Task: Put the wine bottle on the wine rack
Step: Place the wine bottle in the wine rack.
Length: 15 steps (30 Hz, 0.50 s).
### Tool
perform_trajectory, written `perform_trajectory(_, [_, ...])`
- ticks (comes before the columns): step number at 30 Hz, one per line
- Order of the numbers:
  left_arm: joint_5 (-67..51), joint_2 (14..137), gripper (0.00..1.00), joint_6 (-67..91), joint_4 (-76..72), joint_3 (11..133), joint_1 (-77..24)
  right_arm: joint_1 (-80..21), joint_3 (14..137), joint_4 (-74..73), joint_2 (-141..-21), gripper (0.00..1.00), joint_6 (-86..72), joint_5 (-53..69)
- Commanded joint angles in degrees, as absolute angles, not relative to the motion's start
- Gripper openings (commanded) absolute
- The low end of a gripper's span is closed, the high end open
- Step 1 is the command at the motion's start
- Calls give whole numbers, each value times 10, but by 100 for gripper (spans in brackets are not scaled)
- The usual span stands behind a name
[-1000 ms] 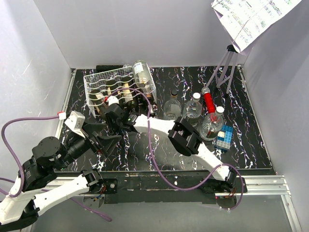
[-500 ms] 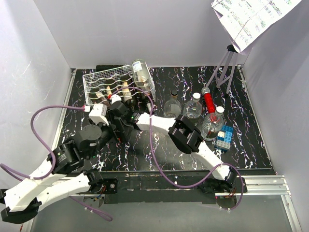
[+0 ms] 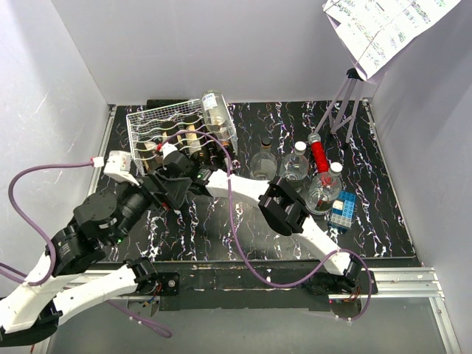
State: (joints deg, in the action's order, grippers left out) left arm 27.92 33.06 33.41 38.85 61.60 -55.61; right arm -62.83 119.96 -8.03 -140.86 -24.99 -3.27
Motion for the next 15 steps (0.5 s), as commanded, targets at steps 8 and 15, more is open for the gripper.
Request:
perform_trajectory(8, [301,310,98,298,388,650,-553,-642,1314,-82,-1442,66,-214,42])
perform_trajectory(15, [306,301,98,292,392,650,-553,-635,1326,-110,-1457,77,-220,76])
